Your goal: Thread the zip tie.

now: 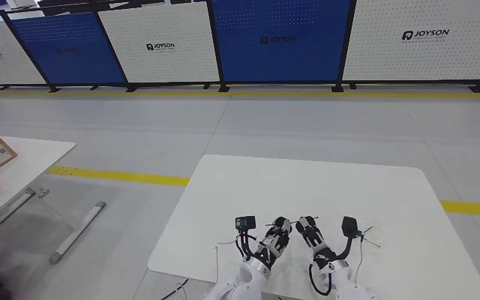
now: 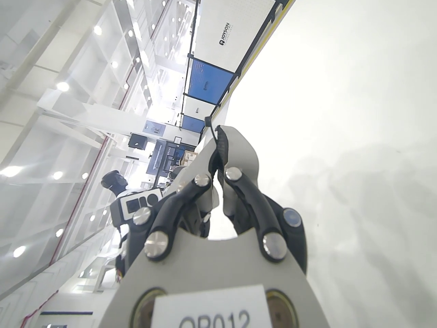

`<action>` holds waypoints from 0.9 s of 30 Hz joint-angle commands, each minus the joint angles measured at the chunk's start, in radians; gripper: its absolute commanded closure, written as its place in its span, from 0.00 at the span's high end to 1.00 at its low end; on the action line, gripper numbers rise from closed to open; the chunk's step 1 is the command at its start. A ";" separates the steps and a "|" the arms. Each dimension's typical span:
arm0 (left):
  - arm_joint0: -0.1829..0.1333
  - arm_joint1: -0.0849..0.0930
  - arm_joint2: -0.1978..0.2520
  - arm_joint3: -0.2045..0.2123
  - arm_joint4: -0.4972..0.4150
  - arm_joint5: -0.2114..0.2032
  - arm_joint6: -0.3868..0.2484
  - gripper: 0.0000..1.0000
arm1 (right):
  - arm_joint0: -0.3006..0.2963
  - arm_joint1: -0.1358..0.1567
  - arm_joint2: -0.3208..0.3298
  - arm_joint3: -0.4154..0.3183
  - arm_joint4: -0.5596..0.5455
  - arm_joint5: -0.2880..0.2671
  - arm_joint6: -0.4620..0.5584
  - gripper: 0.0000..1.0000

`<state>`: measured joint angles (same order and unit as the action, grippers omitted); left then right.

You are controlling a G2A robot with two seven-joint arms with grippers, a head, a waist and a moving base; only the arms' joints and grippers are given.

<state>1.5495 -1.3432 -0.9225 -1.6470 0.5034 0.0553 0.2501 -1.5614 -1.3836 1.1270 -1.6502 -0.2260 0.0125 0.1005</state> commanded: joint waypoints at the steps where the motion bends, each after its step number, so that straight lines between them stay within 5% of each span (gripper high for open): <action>1: 0.000 0.000 0.000 -0.001 0.000 0.000 0.000 0.49 | -0.001 0.000 0.000 0.000 -0.001 -0.002 -0.004 0.00; 17: 0.008 -0.004 -0.018 -0.010 -0.027 -0.018 0.041 0.29 | 0.006 -0.004 -0.008 0.014 -0.004 0.016 -0.040 0.00; 24: 0.005 -0.007 -0.019 -0.006 -0.035 -0.023 0.044 0.10 | 0.003 -0.004 -0.010 0.012 -0.007 0.005 -0.040 0.00; 27: 0.005 -0.008 -0.020 -0.005 -0.039 -0.025 0.042 0.11 | 0.003 -0.004 -0.010 0.012 -0.007 0.004 -0.039 0.00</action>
<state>1.5541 -1.3509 -0.9420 -1.6525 0.4657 0.0311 0.2934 -1.5589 -1.3871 1.1167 -1.6383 -0.2327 0.0168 0.0608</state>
